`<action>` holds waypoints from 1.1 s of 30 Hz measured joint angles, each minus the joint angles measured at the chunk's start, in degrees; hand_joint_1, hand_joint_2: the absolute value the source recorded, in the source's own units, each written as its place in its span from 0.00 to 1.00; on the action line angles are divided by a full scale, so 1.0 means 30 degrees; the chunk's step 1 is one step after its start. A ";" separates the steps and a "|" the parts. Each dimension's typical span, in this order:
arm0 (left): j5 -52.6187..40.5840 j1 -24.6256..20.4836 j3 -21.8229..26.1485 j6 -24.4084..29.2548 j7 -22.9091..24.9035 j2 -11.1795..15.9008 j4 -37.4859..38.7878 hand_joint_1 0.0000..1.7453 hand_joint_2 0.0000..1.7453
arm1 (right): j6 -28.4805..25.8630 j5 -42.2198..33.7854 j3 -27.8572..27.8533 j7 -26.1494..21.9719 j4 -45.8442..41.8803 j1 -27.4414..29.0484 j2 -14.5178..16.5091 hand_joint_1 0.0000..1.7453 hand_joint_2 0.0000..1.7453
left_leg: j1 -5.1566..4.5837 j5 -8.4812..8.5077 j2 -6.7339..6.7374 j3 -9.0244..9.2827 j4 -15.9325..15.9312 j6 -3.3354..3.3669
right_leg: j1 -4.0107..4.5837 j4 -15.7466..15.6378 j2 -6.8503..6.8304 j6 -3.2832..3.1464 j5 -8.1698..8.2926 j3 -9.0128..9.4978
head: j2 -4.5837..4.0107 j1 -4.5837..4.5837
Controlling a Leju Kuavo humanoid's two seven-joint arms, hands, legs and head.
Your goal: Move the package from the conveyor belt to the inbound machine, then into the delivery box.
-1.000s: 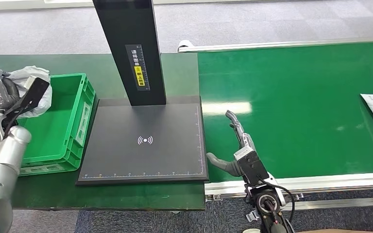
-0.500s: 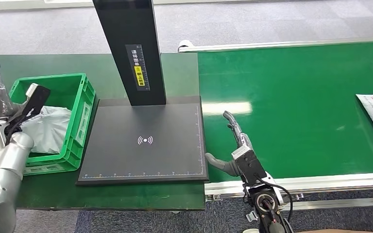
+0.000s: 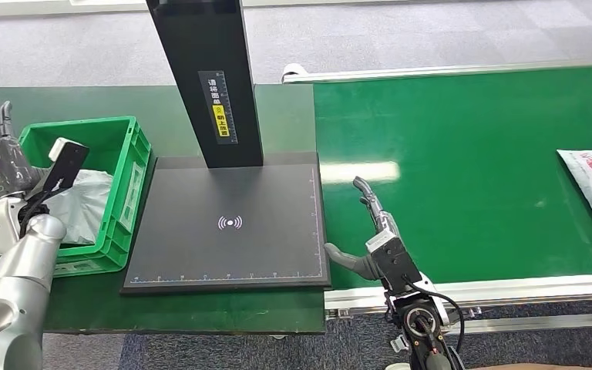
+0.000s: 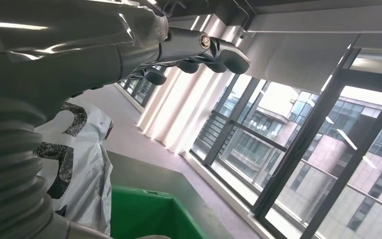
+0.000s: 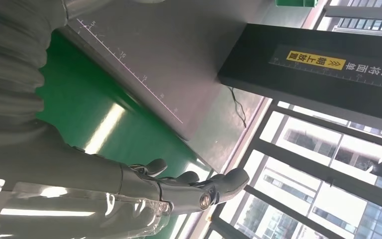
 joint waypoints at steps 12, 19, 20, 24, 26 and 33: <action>0.9050 0.5431 -0.1691 -0.4376 -0.4041 -0.3005 -0.8059 0.00 1.00 | 0.0257 0.0238 -0.0004 -0.0235 -0.0273 -0.0041 -0.0199 0.00 1.00 | -0.0030 -0.0022 0.0009 -0.0005 0.0004 0.0011 | -0.0027 -0.0017 0.0003 0.0005 -0.0003 -0.0009 | 0.0000 -0.0002; 1.3611 0.9988 -0.5286 -0.8137 -0.4702 -0.4996 -1.3207 0.00 1.00 | 0.0942 -0.0452 0.0022 -0.0712 -0.0674 -0.0436 -0.0763 0.00 1.00 | -0.0029 -0.0034 0.0004 -0.0012 0.0003 0.0012 | -0.0028 -0.0027 -0.0002 0.0012 -0.0008 -0.0004 | -0.0002 0.0000; 1.4236 1.0410 -0.5760 -0.8697 -0.4702 -0.5211 -1.3509 0.00 1.00 | 0.0985 -0.0561 0.0047 -0.0769 -0.0656 -0.0498 -0.0802 0.00 1.00 | -0.0029 -0.0034 0.0007 -0.0012 0.0003 0.0012 | -0.0027 -0.0027 0.0000 0.0011 -0.0007 -0.0003 | -0.0003 -0.0002; 1.6014 1.1851 -0.7057 -1.0492 -0.4589 -0.5839 -1.4120 0.00 1.00 | 0.0958 -0.0927 0.0220 -0.1013 -0.0492 -0.0590 -0.0924 0.00 1.00 | -0.0026 -0.0033 0.0004 -0.0005 0.0003 0.0012 | -0.0025 -0.0026 0.0001 0.0010 -0.0006 -0.0004 | -0.0003 -0.0007; 1.6546 1.2521 -0.7442 -1.1426 -0.4405 -0.6105 -1.4317 0.00 1.00 | 0.0721 -0.0998 0.0280 -0.1124 -0.0403 -0.0571 -0.0975 0.00 1.00 | -0.0024 -0.0033 0.0002 -0.0006 0.0003 0.0012 | -0.0023 -0.0025 0.0000 0.0011 -0.0007 -0.0007 | -0.0004 -0.0007; 1.6892 1.3570 -0.7697 -1.2468 -0.4114 -0.6770 -1.4774 0.00 1.00 | 0.0265 -0.1054 0.0291 -0.1371 -0.0350 -0.0487 -0.1086 0.00 1.00 | -0.0024 -0.0034 0.0002 -0.0011 0.0003 0.0012 | -0.0023 -0.0026 0.0000 0.0011 -0.0008 -0.0006 | -0.0004 -0.0002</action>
